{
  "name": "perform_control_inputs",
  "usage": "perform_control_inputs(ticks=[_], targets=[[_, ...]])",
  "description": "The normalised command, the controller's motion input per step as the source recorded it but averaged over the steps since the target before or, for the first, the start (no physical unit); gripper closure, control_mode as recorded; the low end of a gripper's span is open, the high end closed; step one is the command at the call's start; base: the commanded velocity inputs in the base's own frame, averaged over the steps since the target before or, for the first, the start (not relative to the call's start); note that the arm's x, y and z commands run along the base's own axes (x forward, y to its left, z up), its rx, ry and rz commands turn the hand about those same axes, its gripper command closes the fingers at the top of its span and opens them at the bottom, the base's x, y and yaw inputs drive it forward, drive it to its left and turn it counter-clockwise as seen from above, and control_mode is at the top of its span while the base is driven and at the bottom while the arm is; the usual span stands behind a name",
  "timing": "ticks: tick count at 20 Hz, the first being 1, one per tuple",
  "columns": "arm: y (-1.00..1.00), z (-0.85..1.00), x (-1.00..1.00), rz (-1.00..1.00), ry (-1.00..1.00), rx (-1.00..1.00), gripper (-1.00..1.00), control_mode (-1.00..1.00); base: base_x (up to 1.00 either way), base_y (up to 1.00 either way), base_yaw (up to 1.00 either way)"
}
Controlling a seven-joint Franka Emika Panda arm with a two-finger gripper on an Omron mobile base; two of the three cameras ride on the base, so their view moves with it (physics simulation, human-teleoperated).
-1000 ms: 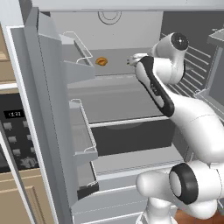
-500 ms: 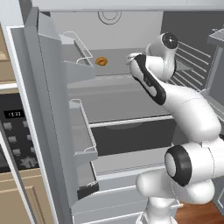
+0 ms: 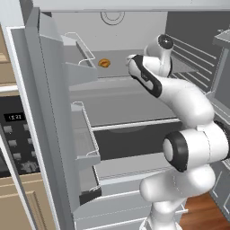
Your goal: Move the croissant and beet from the top shelf to the second highest shelf to make space. Then, place the pitcher from the counter on the cleared top shelf.
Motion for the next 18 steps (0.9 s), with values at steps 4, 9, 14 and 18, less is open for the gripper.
perform_control_inputs(ticks=[4, 9, 14, 18], targets=[[0.0, -0.1, 0.5, 0.0, 0.05, 0.0, -1.0, -1.0, 0.0, 0.0, 0.0], [0.0, -0.13, 0.44, 0.0, 0.04, 0.0, -1.0, -1.0, 0.0, 0.0, 0.0], [0.0, -0.35, 0.14, 0.0, 0.03, -0.01, 1.0, -1.0, 0.0, 0.0, 0.0], [0.0, -0.17, 0.12, 0.0, 0.0, -0.01, 1.0, -1.0, 0.0, 0.0, 0.0]])
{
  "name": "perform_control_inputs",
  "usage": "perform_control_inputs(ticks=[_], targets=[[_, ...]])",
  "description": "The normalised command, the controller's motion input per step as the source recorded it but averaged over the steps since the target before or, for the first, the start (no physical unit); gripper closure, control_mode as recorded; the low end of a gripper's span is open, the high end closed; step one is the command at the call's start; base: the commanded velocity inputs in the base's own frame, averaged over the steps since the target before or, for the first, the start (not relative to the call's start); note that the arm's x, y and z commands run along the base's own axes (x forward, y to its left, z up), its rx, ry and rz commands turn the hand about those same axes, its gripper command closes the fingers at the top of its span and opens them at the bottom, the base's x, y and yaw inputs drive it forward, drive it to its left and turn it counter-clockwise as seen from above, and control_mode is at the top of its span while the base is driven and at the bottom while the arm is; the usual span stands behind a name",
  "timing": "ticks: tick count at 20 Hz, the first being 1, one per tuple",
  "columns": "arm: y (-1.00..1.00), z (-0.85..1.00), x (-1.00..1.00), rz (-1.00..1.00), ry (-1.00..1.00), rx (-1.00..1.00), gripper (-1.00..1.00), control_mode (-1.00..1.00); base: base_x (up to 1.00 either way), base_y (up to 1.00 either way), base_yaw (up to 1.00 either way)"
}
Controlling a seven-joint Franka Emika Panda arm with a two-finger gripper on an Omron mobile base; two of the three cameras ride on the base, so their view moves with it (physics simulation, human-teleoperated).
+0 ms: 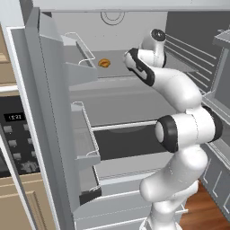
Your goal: Move the croissant and beet from the top shelf to the second highest shelf to make space. Then, place the pitcher from the counter on the cleared top shelf.
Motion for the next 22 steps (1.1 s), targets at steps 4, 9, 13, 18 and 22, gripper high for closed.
perform_control_inputs(ticks=[4, 9, 13, 18, 22], targets=[[0.02, -0.11, -0.19, 0.0, 0.0, 0.0, 1.0, -1.0, 0.0, 0.0, 0.0], [0.4, 0.0, -0.86, 0.0, 0.0, -0.07, 1.0, -1.0, 0.0, 0.0, 0.0], [0.42, 0.0, -1.0, 0.01, -0.03, -0.1, 1.0, -1.0, 0.0, 0.0, 0.0], [0.07, -0.01, -1.0, 0.0, -0.01, -0.02, 1.0, -1.0, 0.0, 0.0, 0.0], [-0.09, -0.09, -1.0, 0.0, 0.02, 0.09, 1.0, -1.0, 0.0, 0.0, 0.0]])
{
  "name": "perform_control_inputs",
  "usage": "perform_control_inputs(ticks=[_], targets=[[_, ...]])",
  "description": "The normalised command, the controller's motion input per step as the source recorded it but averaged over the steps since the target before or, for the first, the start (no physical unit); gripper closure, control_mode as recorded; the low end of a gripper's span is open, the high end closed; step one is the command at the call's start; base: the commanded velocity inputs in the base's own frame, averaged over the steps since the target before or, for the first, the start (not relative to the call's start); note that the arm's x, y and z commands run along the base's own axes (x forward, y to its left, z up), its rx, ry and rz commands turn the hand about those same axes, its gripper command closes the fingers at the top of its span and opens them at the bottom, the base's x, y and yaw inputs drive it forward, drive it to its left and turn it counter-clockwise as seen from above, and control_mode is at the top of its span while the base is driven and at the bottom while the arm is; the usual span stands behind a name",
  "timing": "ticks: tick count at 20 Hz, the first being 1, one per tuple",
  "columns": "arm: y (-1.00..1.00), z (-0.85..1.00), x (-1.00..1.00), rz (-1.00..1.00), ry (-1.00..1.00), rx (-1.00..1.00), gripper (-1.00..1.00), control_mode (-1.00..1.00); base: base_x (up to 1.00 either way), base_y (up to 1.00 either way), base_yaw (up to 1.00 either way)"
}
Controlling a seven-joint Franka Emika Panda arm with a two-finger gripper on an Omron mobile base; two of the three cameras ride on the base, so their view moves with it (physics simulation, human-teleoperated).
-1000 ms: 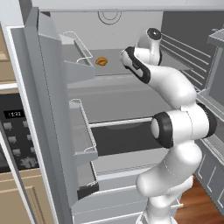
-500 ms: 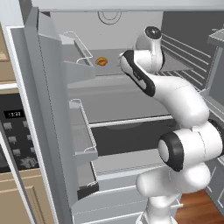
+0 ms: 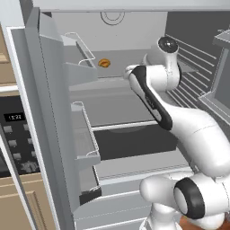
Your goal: Move the croissant and beet from the top shelf to the second highest shelf to make space. Then, place the pitcher from the counter on the cleared top shelf.
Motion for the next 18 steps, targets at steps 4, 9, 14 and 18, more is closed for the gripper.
perform_control_inputs(ticks=[4, 9, 14, 18], targets=[[-0.02, -0.32, -1.0, 0.0, 0.05, 0.05, 1.0, -1.0, 0.0, 0.0, 0.0], [0.0, -0.68, -0.74, 0.0, 0.06, 0.0, 1.0, -1.0, 0.0, 0.0, 0.0], [-0.08, -0.51, -0.16, -0.02, 0.03, 0.0, 1.0, -1.0, 0.0, 0.0, 0.0], [-0.13, -0.37, 0.17, -0.03, 0.0, 0.0, 1.0, -1.0, 0.0, 0.0, 0.0]])
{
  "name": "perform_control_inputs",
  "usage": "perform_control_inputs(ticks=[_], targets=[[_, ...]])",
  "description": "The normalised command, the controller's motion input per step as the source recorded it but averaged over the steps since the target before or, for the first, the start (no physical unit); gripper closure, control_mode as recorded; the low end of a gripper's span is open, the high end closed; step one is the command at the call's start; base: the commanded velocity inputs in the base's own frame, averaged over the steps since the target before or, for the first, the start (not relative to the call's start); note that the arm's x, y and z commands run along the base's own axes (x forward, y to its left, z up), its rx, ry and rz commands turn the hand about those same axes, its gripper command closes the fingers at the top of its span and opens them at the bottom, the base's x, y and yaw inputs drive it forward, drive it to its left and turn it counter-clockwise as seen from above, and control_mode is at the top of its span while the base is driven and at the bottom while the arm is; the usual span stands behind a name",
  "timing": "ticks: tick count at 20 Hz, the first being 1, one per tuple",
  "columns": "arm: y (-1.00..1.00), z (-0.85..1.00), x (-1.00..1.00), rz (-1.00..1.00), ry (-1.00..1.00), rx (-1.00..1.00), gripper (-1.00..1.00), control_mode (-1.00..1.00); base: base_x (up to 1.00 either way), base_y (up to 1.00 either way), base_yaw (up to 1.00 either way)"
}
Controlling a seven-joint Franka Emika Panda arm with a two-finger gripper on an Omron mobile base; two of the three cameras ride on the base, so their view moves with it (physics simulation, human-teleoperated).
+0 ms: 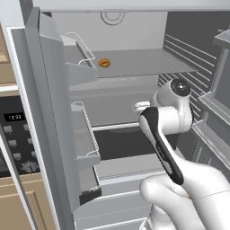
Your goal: Move the croissant and beet from the top shelf to the second highest shelf to make space. Then, place the pitcher from the counter on the cleared top shelf.
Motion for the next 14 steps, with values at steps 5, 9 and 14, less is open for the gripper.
perform_control_inputs(ticks=[5, 9, 14], targets=[[-0.1, -0.28, 0.56, -0.02, 0.0, 0.0, 1.0, -1.0, 0.0, 0.0, 0.0], [-0.07, -0.27, 0.72, 0.0, 0.0, 0.0, 1.0, -1.0, 0.0, 0.0, 0.0], [-0.09, -0.32, 0.76, 0.0, 0.0, 0.0, 1.0, -1.0, 0.0, 0.0, 0.0]])
